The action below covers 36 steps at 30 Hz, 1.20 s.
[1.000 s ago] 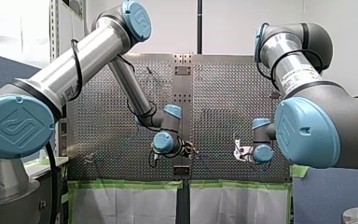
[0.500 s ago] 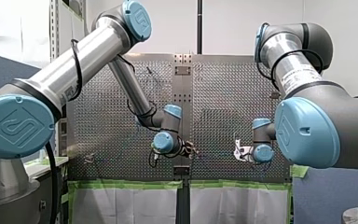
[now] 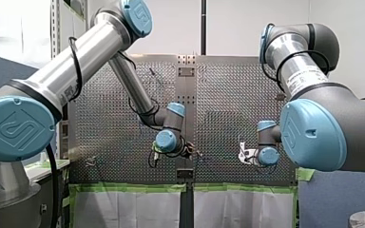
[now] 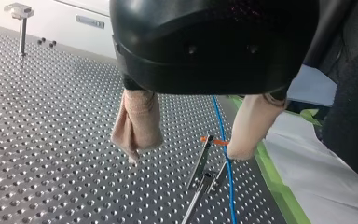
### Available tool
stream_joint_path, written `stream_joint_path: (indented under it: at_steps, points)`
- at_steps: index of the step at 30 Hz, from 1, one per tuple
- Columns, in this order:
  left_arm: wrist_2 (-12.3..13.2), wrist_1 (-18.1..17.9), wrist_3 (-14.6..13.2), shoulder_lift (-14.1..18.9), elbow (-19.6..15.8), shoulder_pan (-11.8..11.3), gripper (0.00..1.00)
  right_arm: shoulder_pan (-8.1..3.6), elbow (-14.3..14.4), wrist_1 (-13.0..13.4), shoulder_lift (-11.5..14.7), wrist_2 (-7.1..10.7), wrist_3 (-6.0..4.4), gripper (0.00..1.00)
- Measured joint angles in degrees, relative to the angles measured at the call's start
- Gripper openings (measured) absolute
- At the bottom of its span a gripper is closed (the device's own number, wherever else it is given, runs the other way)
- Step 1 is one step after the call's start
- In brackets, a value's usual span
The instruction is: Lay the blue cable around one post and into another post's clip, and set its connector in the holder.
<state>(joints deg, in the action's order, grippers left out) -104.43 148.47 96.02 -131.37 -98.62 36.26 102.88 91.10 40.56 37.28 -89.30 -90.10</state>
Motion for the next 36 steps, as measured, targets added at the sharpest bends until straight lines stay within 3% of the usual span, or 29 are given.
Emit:
stream_joint_path:
  at_steps: [15, 25, 36]
  points:
    - [-6.92, 4.91, 5.01, 6.9, -6.23, -0.8, 1.0, -0.01, 0.01, -0.07, -0.02, -0.07, -0.02, 0.13]
    - [-12.04, 9.85, 10.03, 12.01, -3.63, -2.15, 1.0, -0.03, 0.01, 0.21, -0.04, 1.24, -0.9, 0.13]
    - [-17.92, 13.1, 15.91, 17.89, -3.29, -3.81, 1.0, -0.01, 0.01, 0.21, -0.13, 1.4, -1.14, 0.13]
